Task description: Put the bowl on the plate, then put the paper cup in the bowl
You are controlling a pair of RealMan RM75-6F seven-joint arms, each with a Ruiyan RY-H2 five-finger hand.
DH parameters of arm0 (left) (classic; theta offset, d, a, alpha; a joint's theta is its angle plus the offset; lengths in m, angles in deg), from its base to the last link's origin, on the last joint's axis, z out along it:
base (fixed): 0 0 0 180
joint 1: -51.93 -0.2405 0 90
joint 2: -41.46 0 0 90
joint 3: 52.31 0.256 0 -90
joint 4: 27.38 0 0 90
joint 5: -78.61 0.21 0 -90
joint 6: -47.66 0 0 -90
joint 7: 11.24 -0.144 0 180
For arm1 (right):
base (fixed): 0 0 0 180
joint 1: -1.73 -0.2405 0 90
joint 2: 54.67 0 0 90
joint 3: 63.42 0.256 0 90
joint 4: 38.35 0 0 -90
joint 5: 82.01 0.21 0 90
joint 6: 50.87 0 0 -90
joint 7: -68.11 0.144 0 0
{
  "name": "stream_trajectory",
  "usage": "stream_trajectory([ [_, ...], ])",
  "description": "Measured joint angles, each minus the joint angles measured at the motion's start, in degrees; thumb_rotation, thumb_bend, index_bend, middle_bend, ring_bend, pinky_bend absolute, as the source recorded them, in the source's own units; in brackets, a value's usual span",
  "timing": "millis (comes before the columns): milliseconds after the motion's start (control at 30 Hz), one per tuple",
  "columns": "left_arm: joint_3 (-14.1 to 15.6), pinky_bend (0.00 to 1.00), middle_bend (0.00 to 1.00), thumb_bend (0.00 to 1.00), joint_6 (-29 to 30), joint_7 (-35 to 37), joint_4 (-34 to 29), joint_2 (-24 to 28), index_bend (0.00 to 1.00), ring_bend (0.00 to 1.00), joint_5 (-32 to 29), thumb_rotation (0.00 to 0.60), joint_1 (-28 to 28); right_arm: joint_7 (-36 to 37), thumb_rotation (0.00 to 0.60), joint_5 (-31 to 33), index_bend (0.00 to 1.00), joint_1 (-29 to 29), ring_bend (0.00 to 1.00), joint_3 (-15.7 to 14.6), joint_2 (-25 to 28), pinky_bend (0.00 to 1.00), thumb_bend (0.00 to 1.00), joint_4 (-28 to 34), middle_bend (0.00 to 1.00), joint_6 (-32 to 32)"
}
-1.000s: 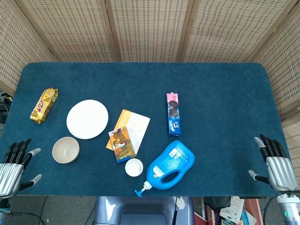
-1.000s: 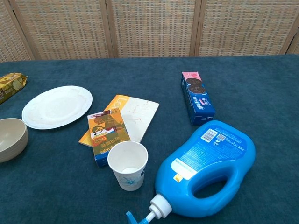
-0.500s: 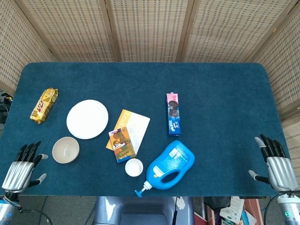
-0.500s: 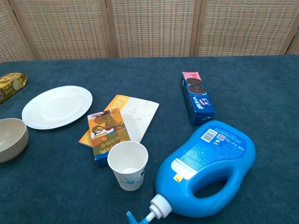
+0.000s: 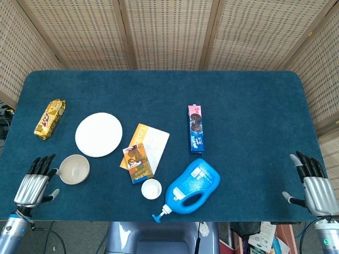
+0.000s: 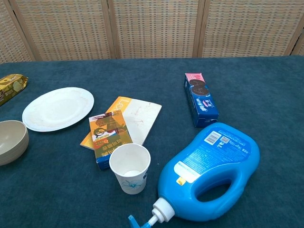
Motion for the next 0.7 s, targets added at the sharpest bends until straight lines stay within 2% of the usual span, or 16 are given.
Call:
stream_trajectory([
  [433,-0.32,0.00,0.00,0.27,-4.13,-1.44,2.50,-3.17,0.44,0.00,-1.46,0.600,2.78,0.52,0.600,-0.02,0.00,0.13,0.00,0.20,-0.09,0.00,0.14,-0.33,0.00,-0.38],
  [700,-0.52,0.00,0.00,0.34,-4.97,-1.91,5.48,-5.81,0.51,0.00,-1.88,0.600,3.95,0.90,0.600,-0.04,0.00,0.15,0.00,0.30,-0.08,0.00,0.14,-0.53,0.00,-0.45],
])
